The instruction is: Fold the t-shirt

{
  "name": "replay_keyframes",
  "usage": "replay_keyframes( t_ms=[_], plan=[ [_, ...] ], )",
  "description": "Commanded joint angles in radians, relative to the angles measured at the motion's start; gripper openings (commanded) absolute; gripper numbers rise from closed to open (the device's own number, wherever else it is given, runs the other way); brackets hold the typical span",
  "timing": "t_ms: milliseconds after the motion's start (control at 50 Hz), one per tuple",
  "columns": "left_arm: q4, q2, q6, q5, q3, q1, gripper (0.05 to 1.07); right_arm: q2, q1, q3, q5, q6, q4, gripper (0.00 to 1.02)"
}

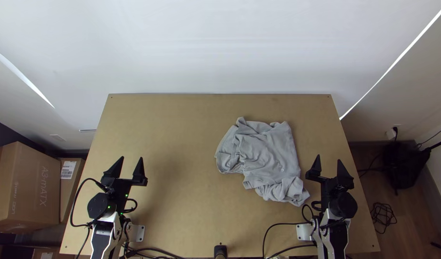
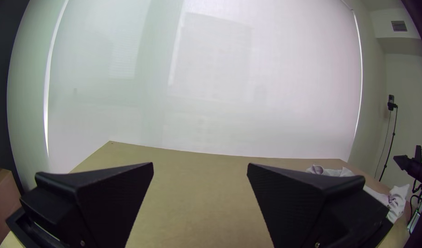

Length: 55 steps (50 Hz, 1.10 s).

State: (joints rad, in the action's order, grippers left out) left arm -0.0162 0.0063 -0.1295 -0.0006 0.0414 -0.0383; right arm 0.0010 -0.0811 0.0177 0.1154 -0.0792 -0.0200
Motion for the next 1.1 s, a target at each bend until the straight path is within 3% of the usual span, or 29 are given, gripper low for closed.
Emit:
replay_keyframes(
  t_ms=[0,1080],
  plan=[
    [0.027,-0.006,0.01,0.008,-0.038,0.005,1.03,-0.004,-0.005,-0.013,-0.002,-0.017,0.009,0.98],
    [0.027,-0.006,0.01,0.008,-0.038,0.005,1.03,-0.004,0.018,-0.013,-0.011,-0.011,0.011,0.98]
  ],
)
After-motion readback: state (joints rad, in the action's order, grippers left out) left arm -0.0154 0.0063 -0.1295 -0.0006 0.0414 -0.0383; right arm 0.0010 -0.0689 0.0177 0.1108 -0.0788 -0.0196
